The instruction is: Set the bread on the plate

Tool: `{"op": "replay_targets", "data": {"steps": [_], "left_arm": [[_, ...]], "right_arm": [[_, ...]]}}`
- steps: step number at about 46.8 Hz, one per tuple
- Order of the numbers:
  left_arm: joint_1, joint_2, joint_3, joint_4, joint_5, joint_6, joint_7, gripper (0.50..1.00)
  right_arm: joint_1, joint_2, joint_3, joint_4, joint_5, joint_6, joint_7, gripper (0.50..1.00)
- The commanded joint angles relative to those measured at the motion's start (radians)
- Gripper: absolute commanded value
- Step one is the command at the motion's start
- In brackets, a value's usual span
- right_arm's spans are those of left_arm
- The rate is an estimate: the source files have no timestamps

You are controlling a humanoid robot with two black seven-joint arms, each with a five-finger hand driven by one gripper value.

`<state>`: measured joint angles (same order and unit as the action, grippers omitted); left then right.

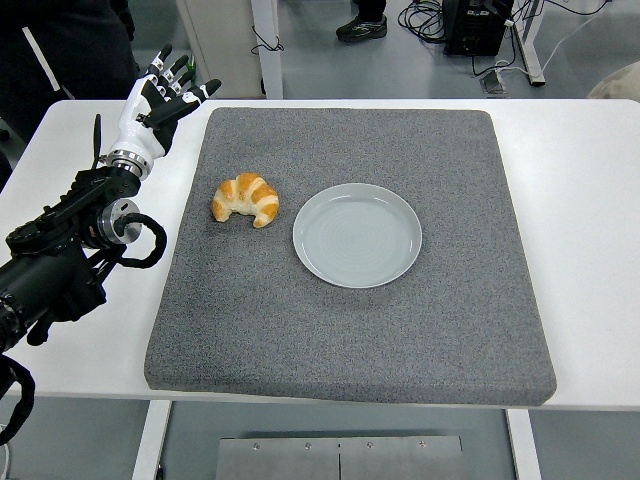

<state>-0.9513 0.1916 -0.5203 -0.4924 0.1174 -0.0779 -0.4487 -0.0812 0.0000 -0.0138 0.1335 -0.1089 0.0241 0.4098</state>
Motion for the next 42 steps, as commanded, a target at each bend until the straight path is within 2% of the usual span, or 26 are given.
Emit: {"op": "replay_targets", "data": {"steps": [1,10,22,31,42], "left_arm": [[-0.003,0.04,0.04,-0.038,0.001,0.001,-0.001,0.968],[-0.04,0.094,0.091,-0.057,0.005,0.003,0.001,0.968],[-0.095,0.169,0.203,-0.091,0.139,0.004,0.002,0.968],[-0.122,0.232,0.276,-0.147,0.272,0.004,0.007,0.969],[-0.13,0.304,0.284,-0.247,0.482,0.004,0.015,0.971]], "right_arm": [[0.0,0.0,0.0,0.0,0.0,-0.001,0.0,1.0],[0.0,0.0,0.0,0.0,0.0,-0.001,0.0,1.0],[0.0,0.0,0.0,0.0,0.0,-0.001,0.0,1.0],[0.0,0.0,0.0,0.0,0.0,-0.001,0.0,1.0],[0.0,0.0,0.0,0.0,0.0,-0.001,0.0,1.0]]}}
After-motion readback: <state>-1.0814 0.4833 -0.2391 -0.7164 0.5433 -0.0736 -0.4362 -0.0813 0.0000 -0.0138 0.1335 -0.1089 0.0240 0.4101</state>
